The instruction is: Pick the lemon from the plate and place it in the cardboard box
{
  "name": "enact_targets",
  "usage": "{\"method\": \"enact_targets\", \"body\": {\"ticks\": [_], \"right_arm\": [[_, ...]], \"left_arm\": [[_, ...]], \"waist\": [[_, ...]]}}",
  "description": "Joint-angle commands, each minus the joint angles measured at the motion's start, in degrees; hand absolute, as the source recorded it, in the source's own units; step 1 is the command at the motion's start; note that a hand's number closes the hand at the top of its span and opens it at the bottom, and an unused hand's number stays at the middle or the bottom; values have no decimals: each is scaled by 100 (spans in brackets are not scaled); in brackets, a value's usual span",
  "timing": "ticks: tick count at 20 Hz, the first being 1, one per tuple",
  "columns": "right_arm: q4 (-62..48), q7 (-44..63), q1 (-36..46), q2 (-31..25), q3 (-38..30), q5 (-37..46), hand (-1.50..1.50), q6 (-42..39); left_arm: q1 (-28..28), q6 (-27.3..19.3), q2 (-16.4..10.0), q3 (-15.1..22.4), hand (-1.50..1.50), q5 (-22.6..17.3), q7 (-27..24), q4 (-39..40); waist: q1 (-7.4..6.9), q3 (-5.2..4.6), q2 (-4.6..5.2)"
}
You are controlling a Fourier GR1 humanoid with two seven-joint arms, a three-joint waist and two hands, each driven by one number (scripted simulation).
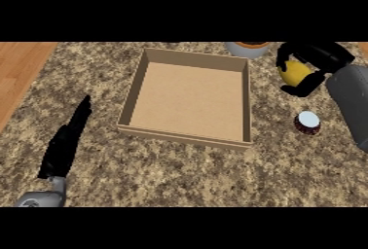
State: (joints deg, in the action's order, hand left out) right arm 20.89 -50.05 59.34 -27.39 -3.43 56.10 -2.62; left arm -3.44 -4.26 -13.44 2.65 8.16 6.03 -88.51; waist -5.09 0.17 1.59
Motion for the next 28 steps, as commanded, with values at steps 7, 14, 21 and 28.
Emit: {"method": "enact_targets", "body": {"ticks": [7, 14, 21, 28], "right_arm": [[-397, -1311, 891, 254, -637, -1068, 150, -1772], [-437, -770, 1487, 879, -585, -1275, 150, -1865], [-407, 287, 1929, 1713, -421, -1263, 150, -1588], [-441, 929, 2002, 2394, -115, -1001, 150, -1320]], "left_arm": [[73, -64, -30, -192, 0, -13, 1, 98], [164, -42, -26, -240, 0, -28, 61, -7], [423, -240, 243, 4, 0, 237, -81, -118], [396, -241, 287, -132, 0, 202, -204, 112]], "waist": [[246, -10, -80], [309, -16, -117], [324, -18, -133], [348, -20, -120]]}}
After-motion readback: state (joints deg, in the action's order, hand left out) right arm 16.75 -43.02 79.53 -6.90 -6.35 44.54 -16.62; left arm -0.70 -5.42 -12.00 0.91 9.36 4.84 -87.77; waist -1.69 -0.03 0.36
